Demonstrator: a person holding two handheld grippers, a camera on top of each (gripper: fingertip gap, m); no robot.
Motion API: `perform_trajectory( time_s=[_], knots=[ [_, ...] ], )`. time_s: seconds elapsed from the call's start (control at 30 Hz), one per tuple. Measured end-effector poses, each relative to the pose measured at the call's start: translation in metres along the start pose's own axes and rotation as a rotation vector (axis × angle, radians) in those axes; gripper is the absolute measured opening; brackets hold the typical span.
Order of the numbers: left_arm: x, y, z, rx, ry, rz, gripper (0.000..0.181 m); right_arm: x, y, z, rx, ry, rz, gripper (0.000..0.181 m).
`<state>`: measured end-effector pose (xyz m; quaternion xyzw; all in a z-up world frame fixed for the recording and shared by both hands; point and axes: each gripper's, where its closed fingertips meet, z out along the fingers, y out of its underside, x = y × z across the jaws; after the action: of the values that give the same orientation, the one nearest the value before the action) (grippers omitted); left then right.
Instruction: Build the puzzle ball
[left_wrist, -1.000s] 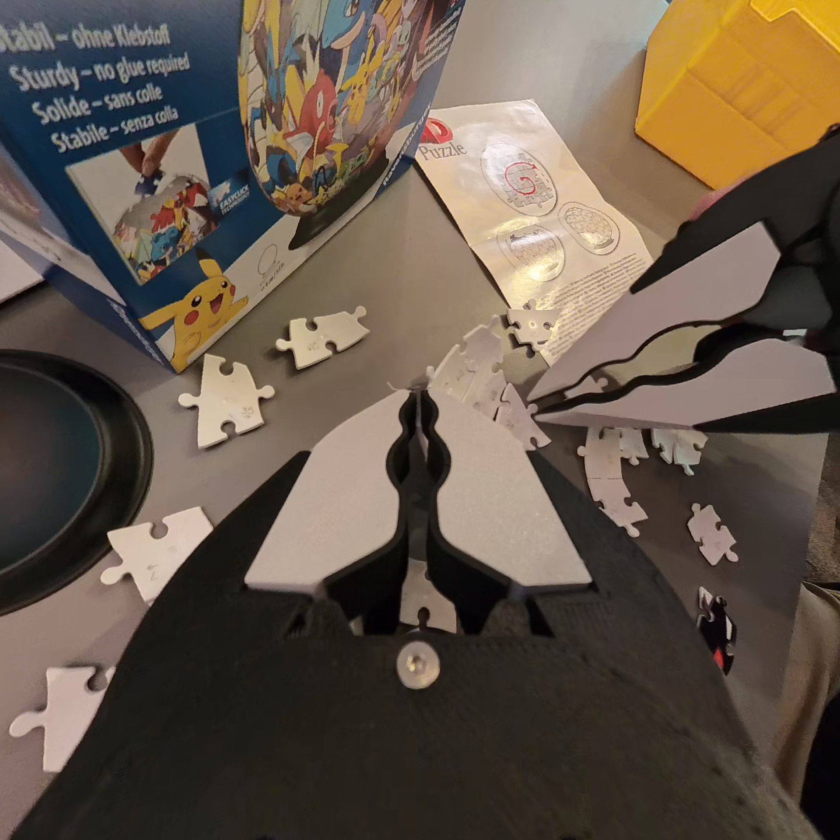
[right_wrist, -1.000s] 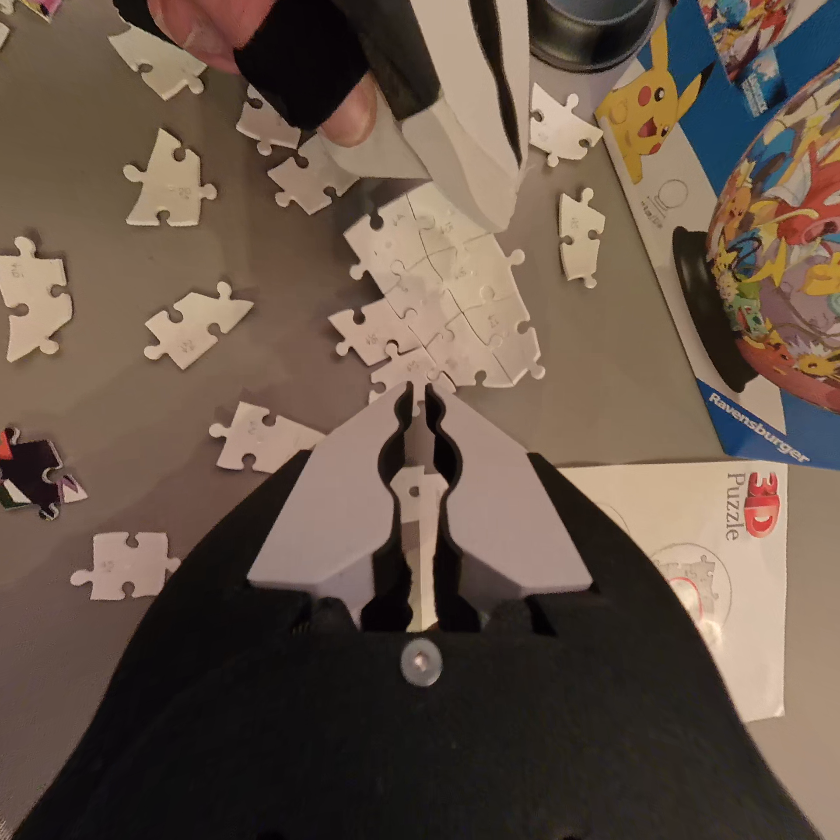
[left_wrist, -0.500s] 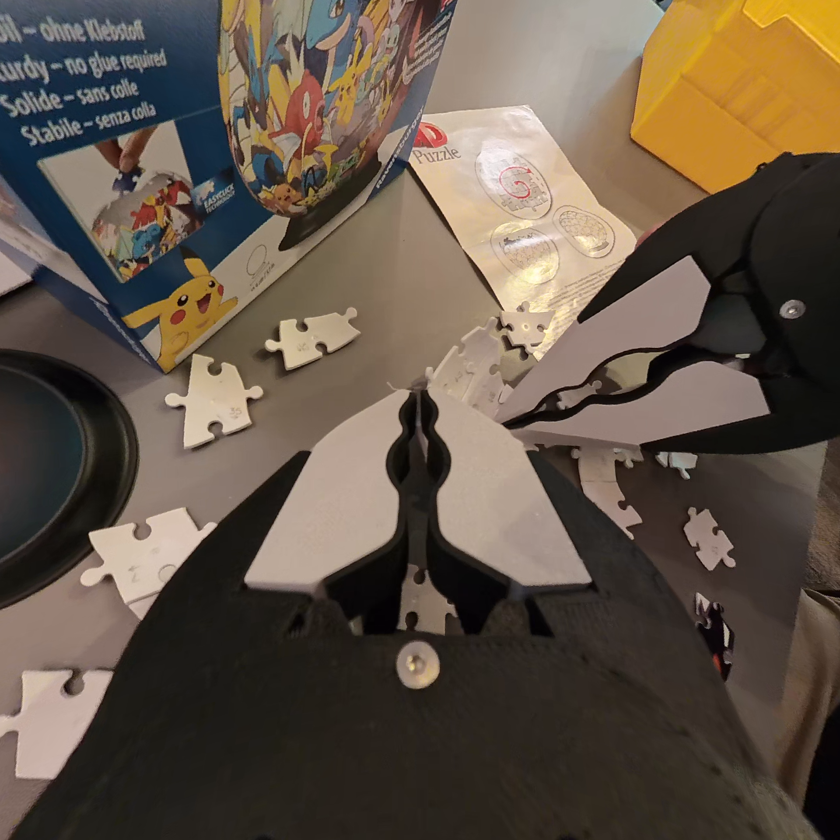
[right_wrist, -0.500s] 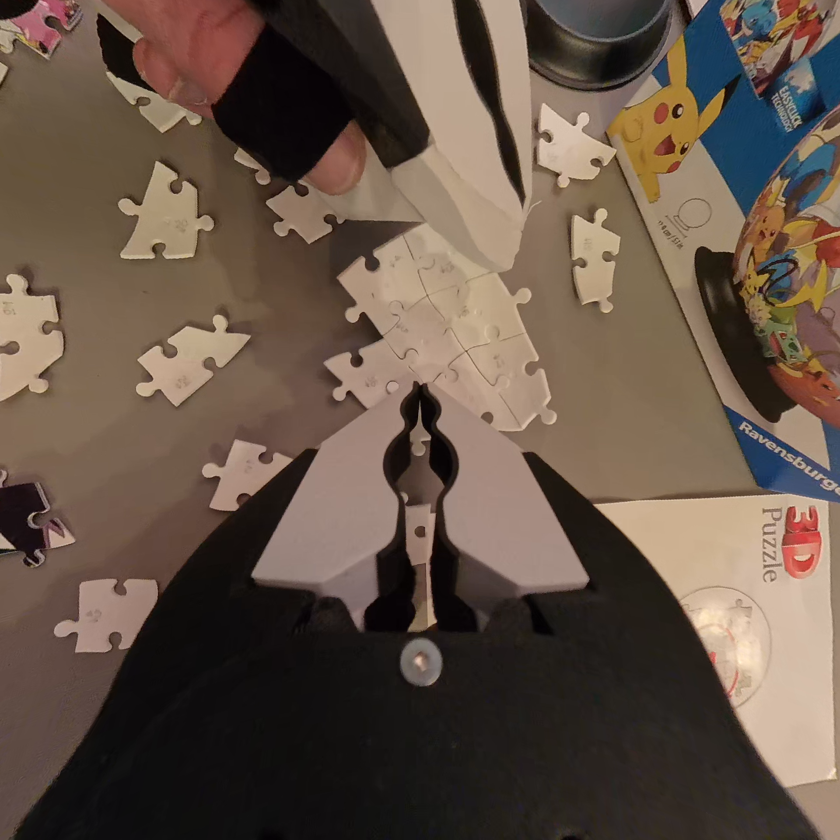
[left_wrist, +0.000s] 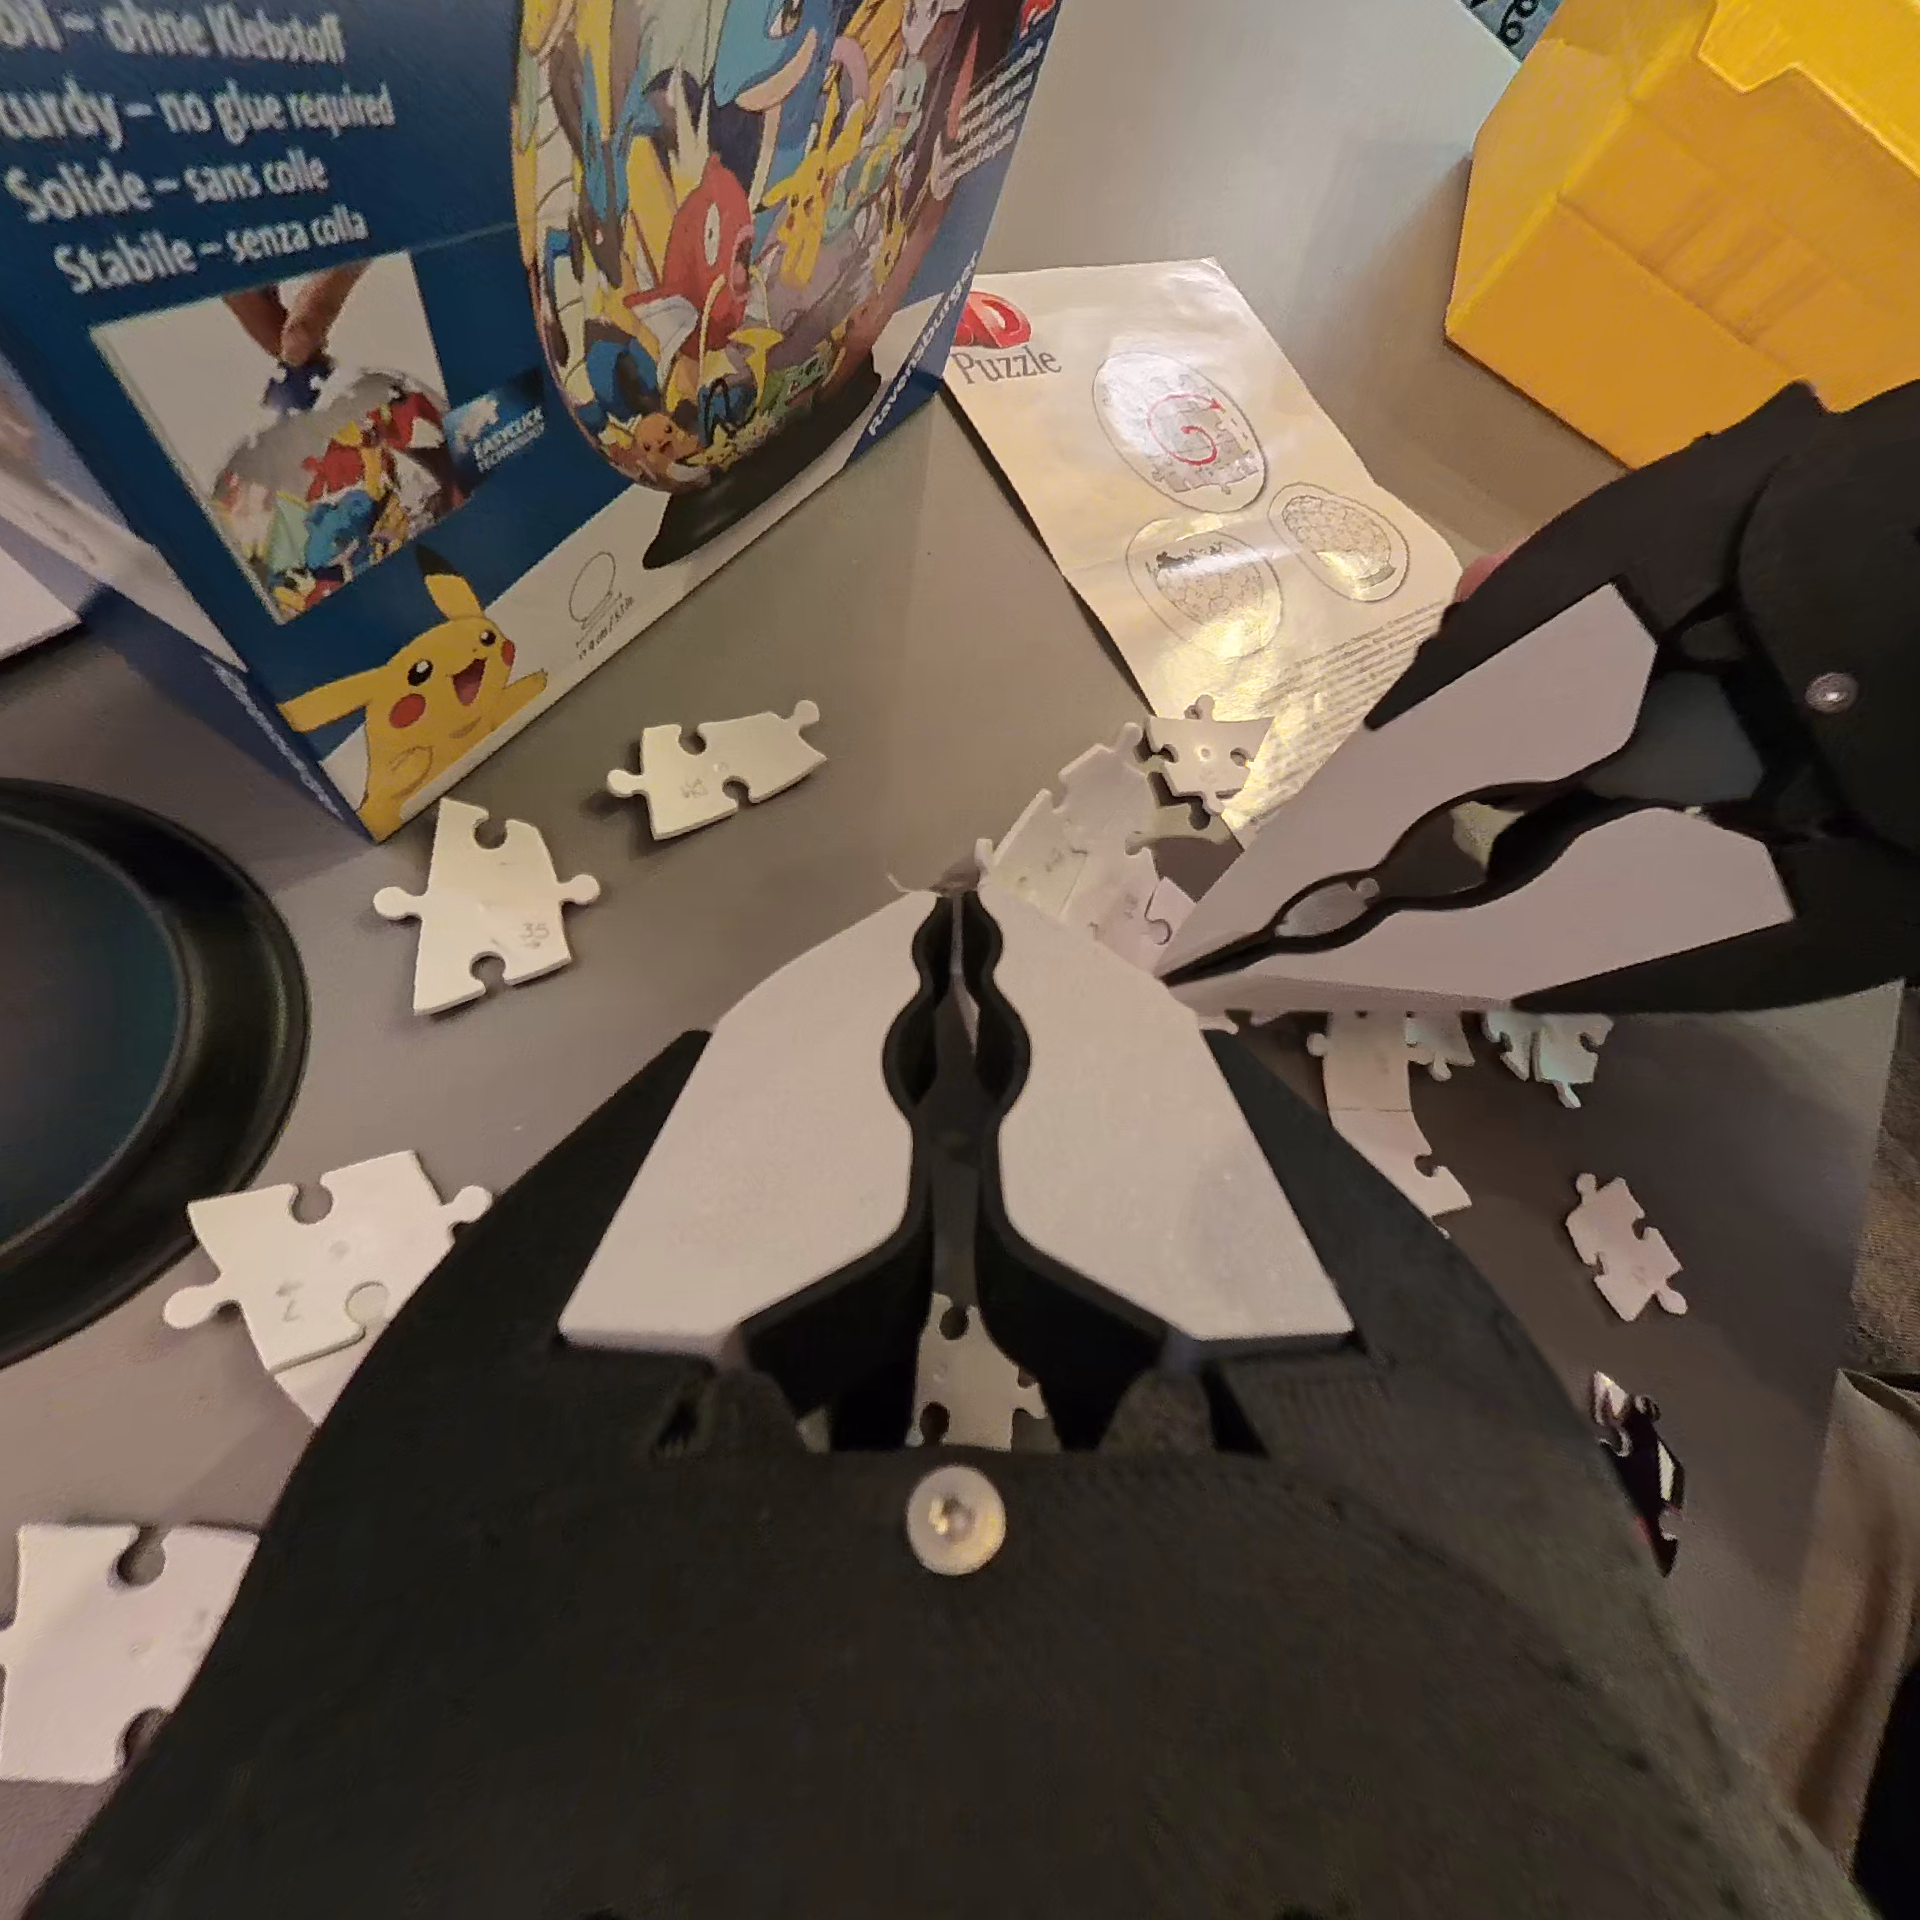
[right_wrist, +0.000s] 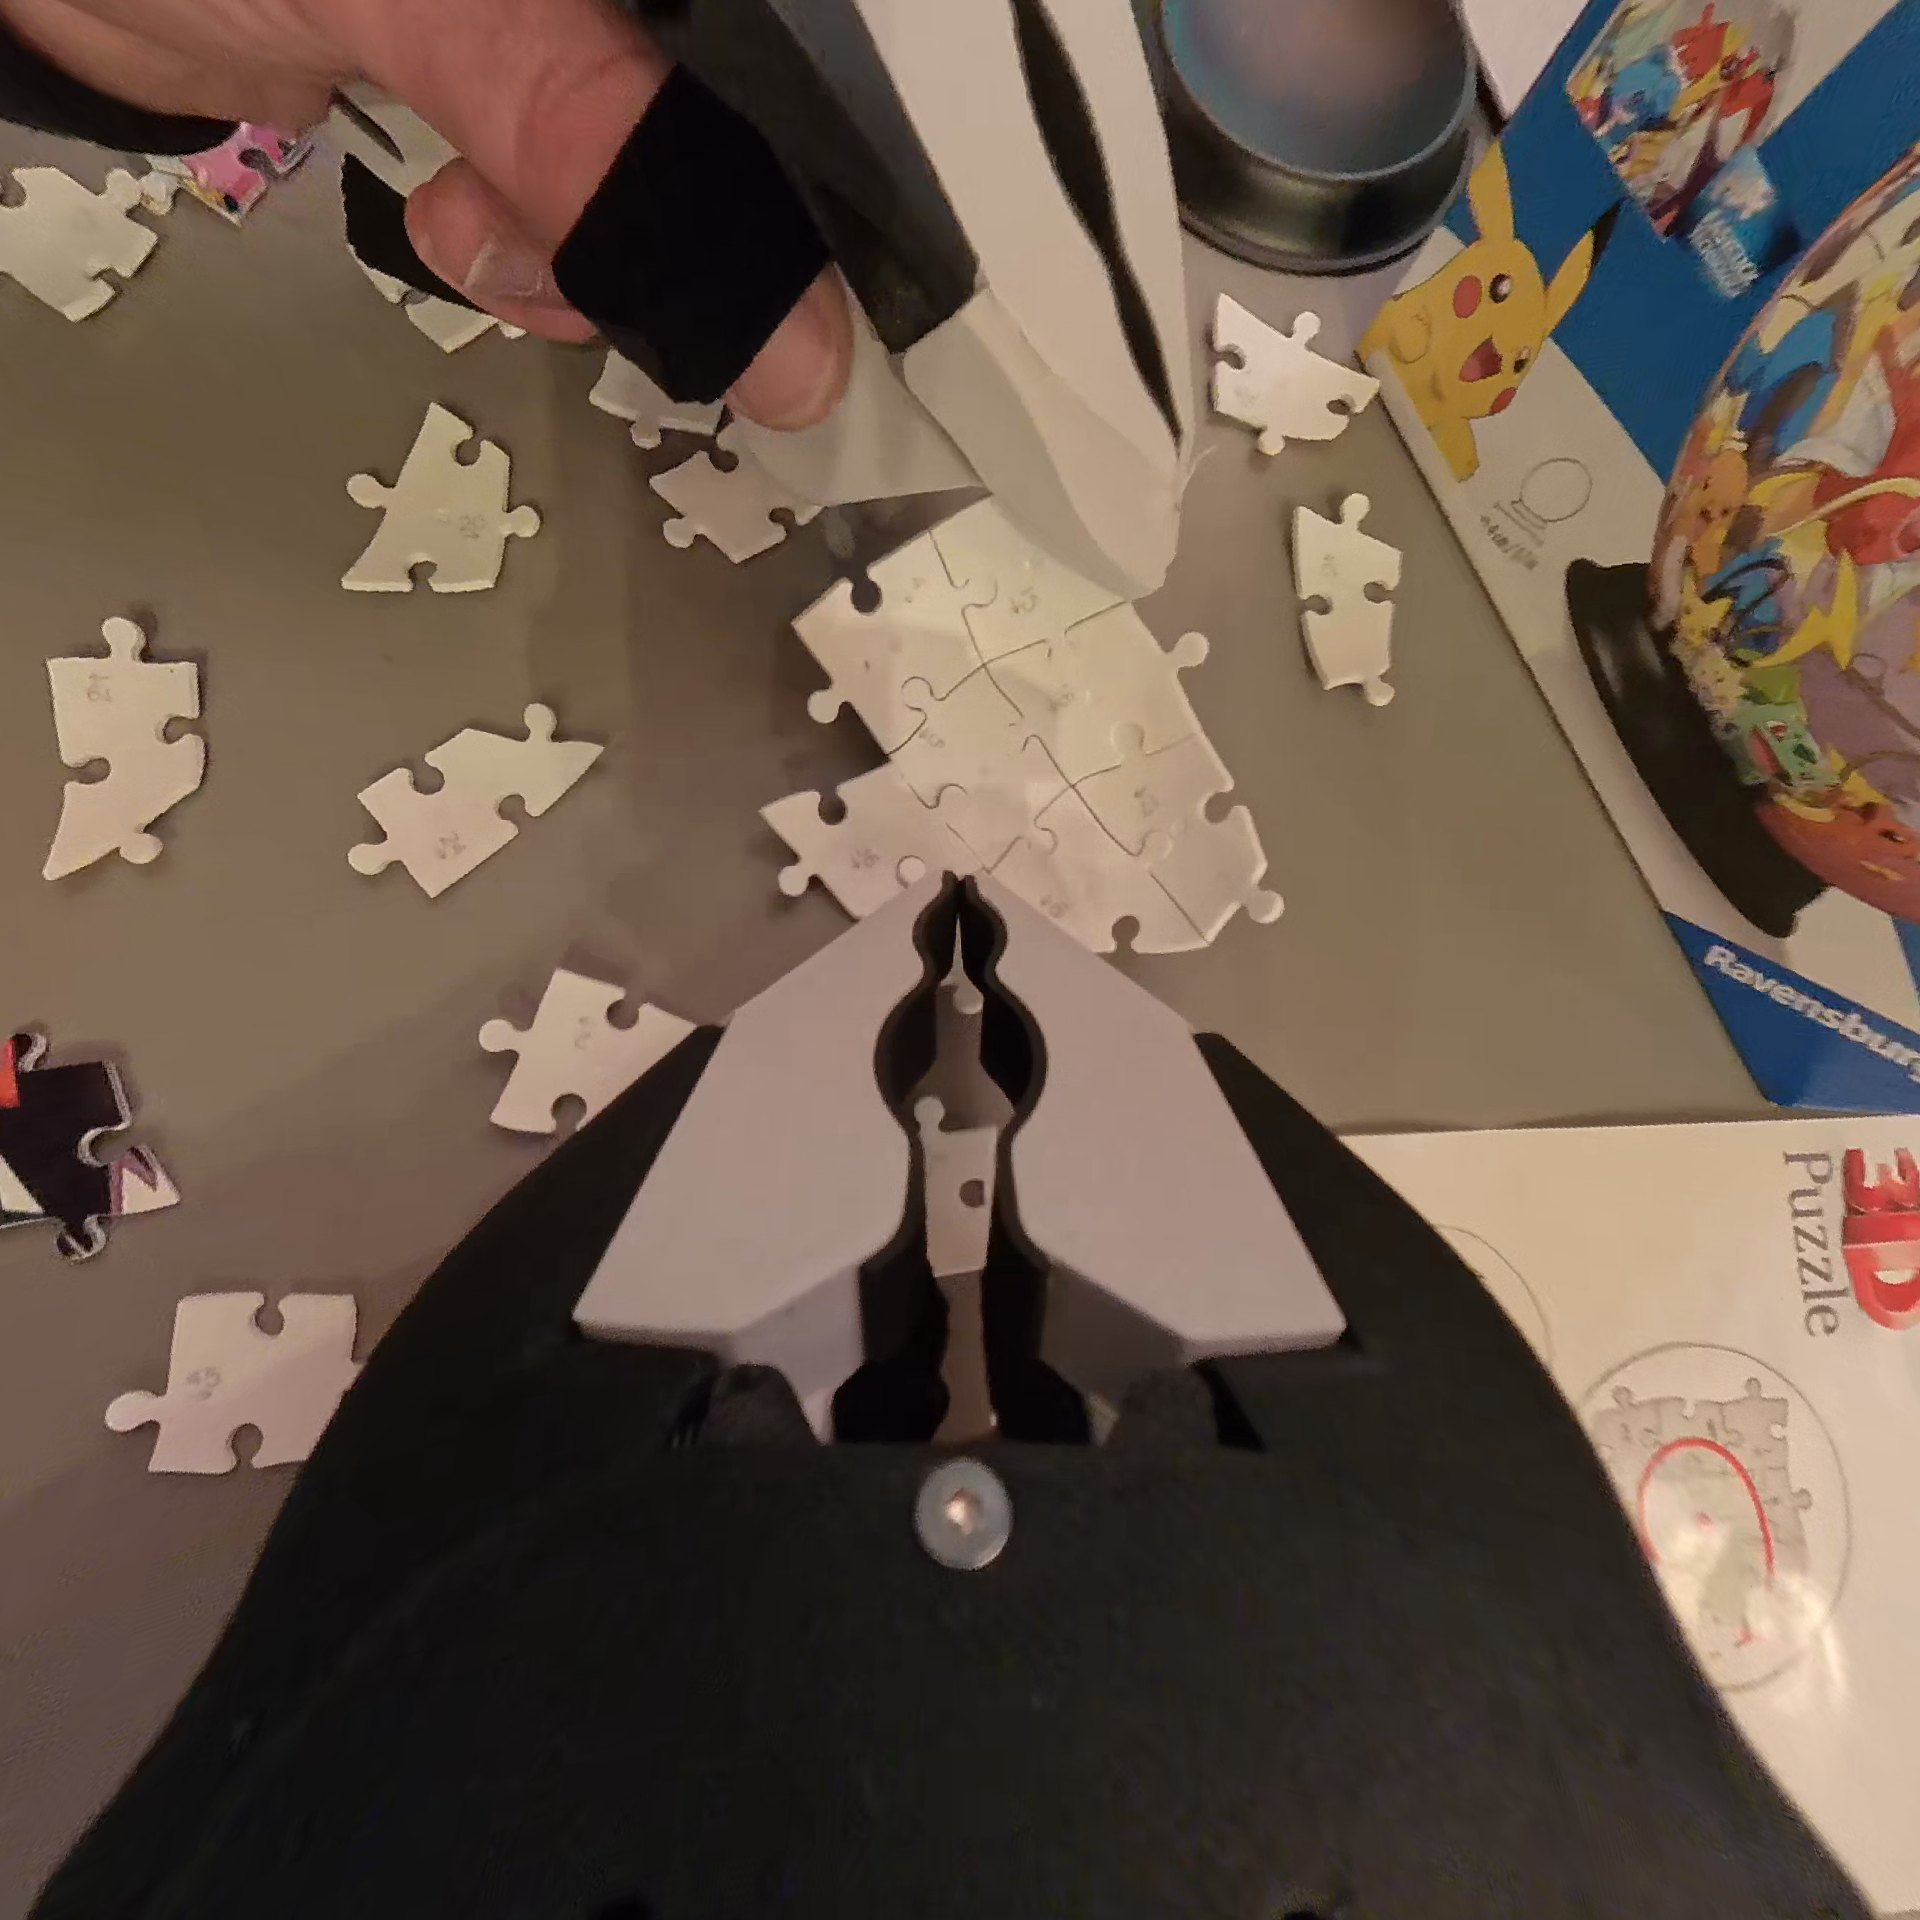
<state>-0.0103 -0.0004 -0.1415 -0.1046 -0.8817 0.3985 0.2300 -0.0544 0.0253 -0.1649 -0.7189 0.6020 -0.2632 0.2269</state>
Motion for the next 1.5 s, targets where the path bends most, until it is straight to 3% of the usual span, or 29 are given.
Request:
perform_trajectory(
  time_s=[0.03,0.87,1.07,1.27,1.4,1.5],
  knots=[
    [0.000,0.000,0.000,-0.001,0.000,0.000,0.002,0.002,-0.002,-0.003,0.011,0.006,0.002,0.000],
    [0.001,-0.001,-0.004,0.023,-0.012,-0.016,0.002,-0.004,0.004,0.002,-0.023,0.000,0.058,0.000],
    [0.004,-0.004,-0.019,0.071,0.021,-0.053,0.010,-0.004,0.004,0.002,-0.022,-0.001,0.082,0.000],
    [0.009,0.015,-0.029,0.004,0.037,-0.146,0.028,-0.003,0.003,0.003,-0.023,0.002,0.088,0.000],
    [0.021,0.032,-0.014,-0.069,0.062,-0.182,0.027,-0.004,0.003,0.003,-0.024,0.004,0.088,0.000],
    [0.023,0.028,-0.007,-0.056,0.051,-0.188,0.016,-0.004,0.002,0.003,-0.023,0.010,0.093,0.000]
  ],
)
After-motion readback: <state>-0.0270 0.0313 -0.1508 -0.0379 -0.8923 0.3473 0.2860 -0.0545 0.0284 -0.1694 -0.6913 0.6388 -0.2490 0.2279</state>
